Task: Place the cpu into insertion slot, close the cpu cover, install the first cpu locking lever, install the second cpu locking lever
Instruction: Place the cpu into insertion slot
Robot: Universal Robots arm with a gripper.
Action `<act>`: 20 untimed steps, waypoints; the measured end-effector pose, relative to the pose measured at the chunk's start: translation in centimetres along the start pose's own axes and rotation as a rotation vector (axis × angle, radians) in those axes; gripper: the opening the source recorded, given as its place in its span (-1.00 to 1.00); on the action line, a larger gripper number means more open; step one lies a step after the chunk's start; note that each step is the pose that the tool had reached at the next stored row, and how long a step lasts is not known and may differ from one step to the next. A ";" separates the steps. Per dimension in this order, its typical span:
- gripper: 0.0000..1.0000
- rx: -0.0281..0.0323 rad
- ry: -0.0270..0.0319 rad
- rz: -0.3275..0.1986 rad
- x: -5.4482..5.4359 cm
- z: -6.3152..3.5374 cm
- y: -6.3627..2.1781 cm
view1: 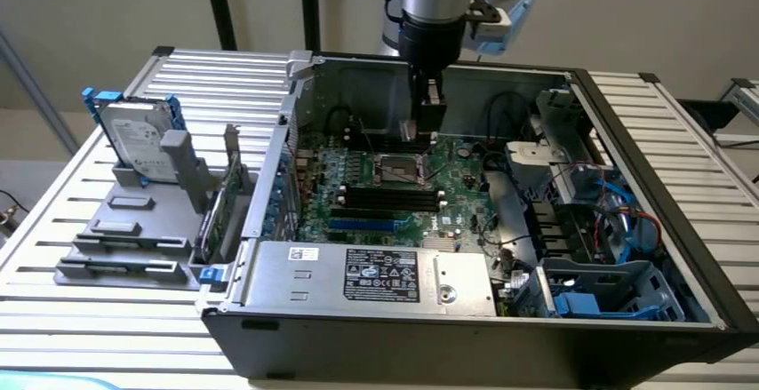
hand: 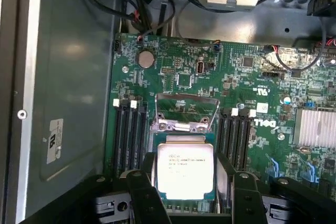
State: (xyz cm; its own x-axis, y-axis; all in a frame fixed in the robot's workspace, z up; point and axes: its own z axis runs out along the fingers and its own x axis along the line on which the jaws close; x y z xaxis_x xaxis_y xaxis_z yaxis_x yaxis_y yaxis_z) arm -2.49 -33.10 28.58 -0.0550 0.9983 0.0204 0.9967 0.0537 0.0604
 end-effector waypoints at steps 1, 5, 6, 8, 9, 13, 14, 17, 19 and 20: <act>0.09 0.0025 -0.0001 0.002 -0.3 0.02 -0.02; 0.09 0.0121 0.0004 0.008 -0.9 0.31 -0.16; 0.09 0.0147 0.0003 0.009 -0.9 0.39 -0.26; 0.09 0.0163 0.0001 0.012 -0.9 0.59 -0.54; 0.09 0.0163 0.0001 0.014 -0.9 0.70 -0.70; 0.09 0.0161 -0.0002 0.022 -0.9 1.30 -1.09; 0.09 0.0161 -0.0005 0.024 -0.9 1.45 -1.17; 0.09 0.0170 -0.0009 0.030 -0.7 1.86 -1.34; 0.09 0.0174 -0.0009 0.032 -0.5 2.20 -1.43; 0.09 0.0176 -0.0009 0.032 -0.4 2.37 -1.47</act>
State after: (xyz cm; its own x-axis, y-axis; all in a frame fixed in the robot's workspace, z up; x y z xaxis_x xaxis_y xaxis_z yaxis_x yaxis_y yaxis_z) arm -3.79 -33.57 26.12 -0.0231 0.9995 0.0211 0.9989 0.0222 0.0421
